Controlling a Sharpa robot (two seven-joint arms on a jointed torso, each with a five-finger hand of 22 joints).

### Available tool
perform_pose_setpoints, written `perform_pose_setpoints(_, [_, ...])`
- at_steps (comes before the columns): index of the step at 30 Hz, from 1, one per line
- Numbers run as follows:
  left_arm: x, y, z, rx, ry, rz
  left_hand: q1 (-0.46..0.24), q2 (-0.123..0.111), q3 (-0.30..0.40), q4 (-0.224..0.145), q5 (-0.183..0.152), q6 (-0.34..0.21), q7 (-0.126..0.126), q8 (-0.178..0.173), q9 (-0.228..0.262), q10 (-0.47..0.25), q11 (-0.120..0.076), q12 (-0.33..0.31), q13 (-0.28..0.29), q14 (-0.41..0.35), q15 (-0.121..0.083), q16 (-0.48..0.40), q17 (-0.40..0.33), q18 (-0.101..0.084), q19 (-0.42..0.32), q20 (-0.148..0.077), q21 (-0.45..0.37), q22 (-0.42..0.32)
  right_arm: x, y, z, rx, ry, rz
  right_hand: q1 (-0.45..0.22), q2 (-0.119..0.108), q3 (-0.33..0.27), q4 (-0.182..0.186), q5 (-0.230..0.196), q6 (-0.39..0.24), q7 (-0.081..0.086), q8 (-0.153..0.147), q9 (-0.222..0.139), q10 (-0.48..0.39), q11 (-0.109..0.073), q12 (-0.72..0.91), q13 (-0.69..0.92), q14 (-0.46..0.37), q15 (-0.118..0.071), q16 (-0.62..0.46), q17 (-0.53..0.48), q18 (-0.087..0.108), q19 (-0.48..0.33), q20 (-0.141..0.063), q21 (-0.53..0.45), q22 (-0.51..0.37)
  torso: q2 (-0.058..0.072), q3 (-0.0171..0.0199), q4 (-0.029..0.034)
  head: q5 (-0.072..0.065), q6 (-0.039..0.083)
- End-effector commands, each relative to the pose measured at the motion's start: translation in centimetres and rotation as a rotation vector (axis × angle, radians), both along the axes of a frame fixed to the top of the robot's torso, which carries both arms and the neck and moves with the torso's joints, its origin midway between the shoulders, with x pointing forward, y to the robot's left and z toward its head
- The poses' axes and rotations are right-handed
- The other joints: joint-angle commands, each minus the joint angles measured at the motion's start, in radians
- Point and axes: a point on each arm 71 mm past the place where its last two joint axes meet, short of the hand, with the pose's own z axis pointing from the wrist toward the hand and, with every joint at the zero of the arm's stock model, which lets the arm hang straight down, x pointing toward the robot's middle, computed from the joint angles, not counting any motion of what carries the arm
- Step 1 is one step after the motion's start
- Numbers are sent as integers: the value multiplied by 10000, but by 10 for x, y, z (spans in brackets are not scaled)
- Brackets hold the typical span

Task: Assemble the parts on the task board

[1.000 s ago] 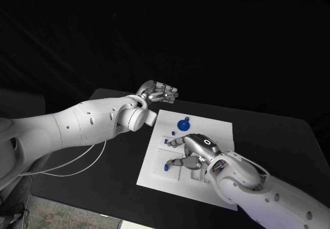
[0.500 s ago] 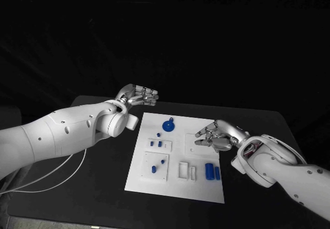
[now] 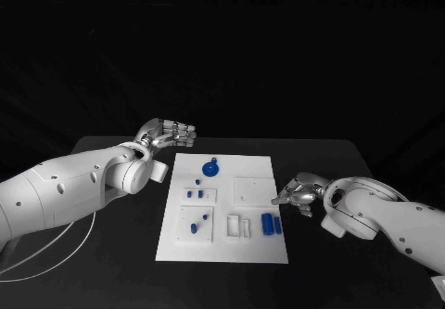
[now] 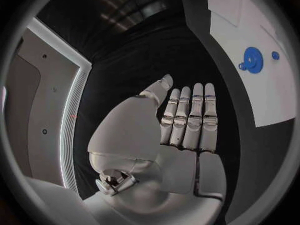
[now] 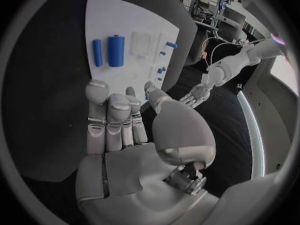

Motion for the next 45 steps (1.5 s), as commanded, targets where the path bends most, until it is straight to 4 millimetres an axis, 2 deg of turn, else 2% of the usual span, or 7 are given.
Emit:
perform_pose_setpoints(1, [-3, -4, 0, -292, -138, -401, -66, 24, -64, -7, 32, -11, 9, 2, 1, 21, -53, -10, -9, 65, -5, 4, -2, 11, 87, -4, -52, -25, -9, -4, -12, -756, 1936, -415, -126, -59, -69, 99, 22, -32, -7, -19, 23, 97, -1, 47, 98, 59, 47, 56, 89, -105, 524, 75, 160, 99, -2, -24, 8, -125, -54])
perform_pose_setpoints(8, [-5, -6, 0, -357, -113, -506, -84, 32, -96, 7, 36, -10, 9, 2, 2, 19, -51, -9, -8, 57, -1, 5, -1, 10, 89, 1, -57, -43, -13, 2, -20, -1211, 2622, -355, -396, -104, -278, 495, 50, -93, -13, -20, 239, 349, 1, -31, 757, 121, 60, 245, 551, -117, 523, 99, 503, 552, -1, -59, 20, -156, -88])
perform_pose_setpoints(12, [-6, -7, 0, -382, -96, -569, -84, 32, -96, 7, 36, -10, 9, 2, 2, 19, -51, -9, -8, 57, -1, 5, -1, 10, 89, 1, -57, -43, -13, 5, -25, -1435, 2778, -261, -491, 219, -871, 285, 254, -148, -8, -24, 290, 411, 4, -124, 965, 133, 64, 260, 650, -111, 530, 105, 498, 699, 0, -62, 26, -156, -108])
perform_pose_setpoints(17, [-7, -8, 0, -399, -78, -616, -94, 42, -142, 18, 28, -15, 8, 2, 2, 14, -51, -10, -8, 56, 0, 4, -1, 10, 96, 3, -61, -69, -12, 10, -31, -1627, 2837, -167, -526, 272, -958, 274, 293, -155, -8, -20, 290, 427, 7, -138, 1013, 136, 65, 262, 670, -113, 536, 107, 480, 730, 10, -43, 25, -122, -137])
perform_pose_setpoints(31, [-7, -8, -1, -403, -27, -663, -92, 72, -215, 29, 23, -26, 8, 2, 1, 8, -47, -9, -8, 47, 4, 5, -1, 11, 109, 10, -64, -127, -6, 24, -41, -1935, 2534, -138, -580, 191, -1085, 333, 236, -275, 22, -24, 259, 432, 27, -135, 1093, 138, 77, 271, 699, -126, 536, 115, 486, 796, 23, -29, 4, -17, -168])
perform_pose_setpoints(36, [-7, -9, -1, -386, 9, -647, -112, 77, -265, 52, 21, -54, 23, -1, 0, -37, -22, -9, -8, 6, 23, 2, -2, 11, 101, 23, -70, -157, -2, 29, -46, -2200, 2254, -52, -581, 33, -1038, 552, 178, -291, 25, -20, 271, 419, 34, -139, 1136, 137, 84, 257, 707, -110, 543, 125, 462, 844, 27, -32, 8, 14, -189])
perform_pose_setpoints(45, [-6, -10, -2, -374, 61, -665, -115, 92, -338, 84, 7, -51, 21, 3, 2, -44, -21, -9, -7, -23, 34, 4, -1, 20, 95, 40, -75, -198, -2, 46, -54, -2216, 2346, 290, -640, -20, -1091, 669, 141, -324, 32, -21, 277, 391, 43, -165, 1136, 137, 88, 265, 726, -106, 540, 127, 434, 865, 24, -46, 2, 21, -199])
